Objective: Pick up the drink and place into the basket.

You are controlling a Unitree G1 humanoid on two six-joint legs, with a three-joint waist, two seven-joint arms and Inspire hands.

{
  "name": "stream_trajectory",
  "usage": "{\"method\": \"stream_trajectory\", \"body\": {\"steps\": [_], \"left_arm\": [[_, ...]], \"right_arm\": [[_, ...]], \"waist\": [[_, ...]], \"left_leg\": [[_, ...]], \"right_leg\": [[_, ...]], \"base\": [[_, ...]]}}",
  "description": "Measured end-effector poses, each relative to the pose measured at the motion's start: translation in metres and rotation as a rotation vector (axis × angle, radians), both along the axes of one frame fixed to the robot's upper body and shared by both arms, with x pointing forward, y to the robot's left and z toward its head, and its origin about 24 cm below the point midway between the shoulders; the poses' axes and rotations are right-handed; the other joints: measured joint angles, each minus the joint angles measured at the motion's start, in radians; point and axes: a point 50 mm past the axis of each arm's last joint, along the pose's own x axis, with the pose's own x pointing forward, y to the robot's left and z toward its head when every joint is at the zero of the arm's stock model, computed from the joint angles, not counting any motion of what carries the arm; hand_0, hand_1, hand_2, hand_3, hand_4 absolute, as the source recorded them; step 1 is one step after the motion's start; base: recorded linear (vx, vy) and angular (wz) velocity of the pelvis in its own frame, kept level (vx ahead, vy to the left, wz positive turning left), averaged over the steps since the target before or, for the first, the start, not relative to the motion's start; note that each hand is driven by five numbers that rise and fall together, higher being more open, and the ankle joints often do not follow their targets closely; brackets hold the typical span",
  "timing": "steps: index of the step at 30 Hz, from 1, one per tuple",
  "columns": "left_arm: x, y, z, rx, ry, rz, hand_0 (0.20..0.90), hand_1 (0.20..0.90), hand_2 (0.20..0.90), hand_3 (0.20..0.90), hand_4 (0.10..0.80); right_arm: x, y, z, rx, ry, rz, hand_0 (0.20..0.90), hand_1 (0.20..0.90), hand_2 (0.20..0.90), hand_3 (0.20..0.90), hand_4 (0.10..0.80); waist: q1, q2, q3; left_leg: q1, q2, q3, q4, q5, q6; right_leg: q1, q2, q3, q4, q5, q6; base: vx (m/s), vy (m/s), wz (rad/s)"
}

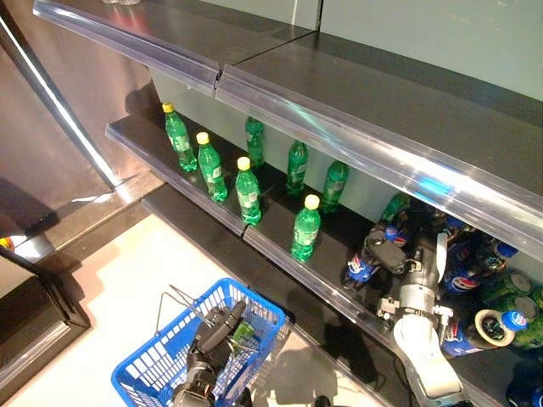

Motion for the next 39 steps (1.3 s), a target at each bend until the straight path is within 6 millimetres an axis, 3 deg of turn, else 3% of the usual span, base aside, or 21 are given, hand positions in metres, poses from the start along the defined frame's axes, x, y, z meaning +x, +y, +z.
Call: {"method": "stream_trajectory", "body": {"steps": [13, 18, 21, 39], "left_arm": [[0.000, 0.000, 0.000, 0.000, 0.005, -0.007, 0.300, 0.300, 0.300, 0.200, 0.100], [-0.001, 0.000, 0.000, 0.000, 0.006, -0.006, 0.300, 0.300, 0.300, 0.200, 0.100], [-0.001, 0.001, 0.000, 0.001, 0.006, -0.005, 0.300, 0.300, 0.300, 0.200, 0.100], [-0.001, 0.002, 0.000, 0.000, 0.006, -0.001, 0.300, 0.300, 0.300, 0.200, 0.100]], "right_arm": [[0.000, -0.003, -0.009, -0.007, 0.035, -0.014, 0.900, 0.900, 0.900, 0.900, 0.800], [-0.011, -0.007, -0.047, -0.029, 0.243, -0.036, 0.900, 0.900, 0.900, 0.900, 0.800], [-0.018, -0.007, -0.056, -0.023, 0.287, -0.037, 0.900, 0.900, 0.900, 0.900, 0.800], [-0.017, -0.007, -0.056, -0.016, 0.290, -0.023, 0.900, 0.900, 0.900, 0.900, 0.800]], "waist": [[0.018, -0.002, -0.001], [0.021, 0.001, 0.000], [0.016, 0.005, 0.003], [0.022, 0.006, 0.004]], "left_leg": [[0.000, 0.000, -0.004, 0.000, 0.000, 0.000], [0.000, -0.001, -0.005, 0.000, 0.000, 0.000], [0.000, 0.000, -0.005, 0.000, 0.000, 0.000], [0.000, -0.001, -0.007, 0.000, 0.000, -0.001]], "right_leg": [[0.002, 0.000, -0.005, 0.002, 0.000, 0.000], [0.005, 0.000, -0.007, 0.001, 0.000, 0.000], [0.005, 0.000, -0.007, 0.000, 0.000, 0.000], [0.006, 0.000, -0.009, -0.002, 0.000, -0.001]], "base": [[0.000, 0.000, 0.00], [0.000, 0.000, 0.00], [0.000, 0.000, 0.00], [0.000, 0.000, 0.00]]}}
